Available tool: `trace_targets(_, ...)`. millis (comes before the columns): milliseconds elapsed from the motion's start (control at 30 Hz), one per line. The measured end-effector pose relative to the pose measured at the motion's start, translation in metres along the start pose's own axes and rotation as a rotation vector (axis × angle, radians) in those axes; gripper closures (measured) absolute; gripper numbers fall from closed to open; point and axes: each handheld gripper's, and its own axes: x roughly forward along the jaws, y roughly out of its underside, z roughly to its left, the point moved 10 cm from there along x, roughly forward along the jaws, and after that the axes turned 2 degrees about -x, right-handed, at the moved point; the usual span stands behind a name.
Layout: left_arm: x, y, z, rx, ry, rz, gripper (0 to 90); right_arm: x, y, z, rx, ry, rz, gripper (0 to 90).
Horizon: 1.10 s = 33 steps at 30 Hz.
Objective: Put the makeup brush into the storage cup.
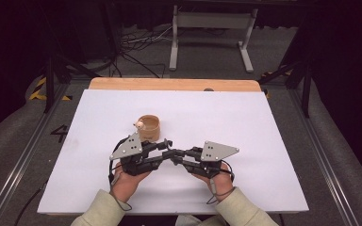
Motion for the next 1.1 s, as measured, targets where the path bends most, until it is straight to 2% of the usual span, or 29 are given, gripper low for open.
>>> trace_targets(67, 0.000, 0.001, -0.001, 0.005, 0.004, 0.000, 73.6, 0.000, 0.000, 0.000, 0.000, 0.001, 0.000, 78.8)
trace_targets(333, 0.000, 0.001, -0.001, 0.024, -0.003, 0.009, 74.2, 0.001, 0.001, 0.000, 0.001, -0.003, 0.003, 78.6)
trace_targets(400, 0.000, 0.001, -0.001, 0.028, -0.006, 0.014, 74.4, 0.001, 0.002, 0.000, 0.005, -0.005, 0.005, 75.9)
trace_targets(433, 0.000, 0.001, -0.001, 0.035, -0.006, 0.016, 74.4, 0.001, 0.002, 0.000, 0.007, -0.007, 0.008, 72.6)
trace_targets(467, 0.000, 0.001, -0.002, 0.036, -0.008, 0.015, 74.4, 0.002, 0.002, 0.000, 0.000, 0.000, 0.015, 64.7)
trace_targets(500, 0.000, 0.001, -0.002, 0.039, -0.011, 0.018, 74.4, 0.002, 0.002, 0.000, 0.000, 0.000, 0.015, 64.7)
trace_targets(533, -0.001, 0.000, -0.001, 0.041, -0.013, 0.023, 74.4, 0.002, 0.002, 0.000, -0.004, 0.006, 0.020, 59.6)
trace_targets(633, -0.004, -0.003, 0.001, 0.044, -0.026, 0.018, 74.5, 0.002, 0.003, -0.004, 0.021, 0.027, 0.040, 37.0)
trace_targets(667, -0.005, -0.003, 0.003, 0.048, -0.029, 0.020, 74.5, 0.002, 0.007, -0.006, 0.044, 0.018, 0.071, 30.3)
trace_targets(833, -0.011, -0.007, 0.009, 0.036, -0.053, 0.007, 74.6, -0.006, 0.014, -0.013, 0.050, 0.066, 0.110, 12.0)
trace_targets(1033, -0.017, -0.012, 0.013, 0.037, -0.073, -0.001, 74.5, -0.017, 0.010, -0.021, 0.069, 0.099, 0.103, 2.6)
trace_targets(1100, -0.020, -0.014, 0.015, 0.036, -0.082, -0.003, 74.6, -0.022, 0.011, -0.023, 0.059, 0.097, 0.114, 1.6)
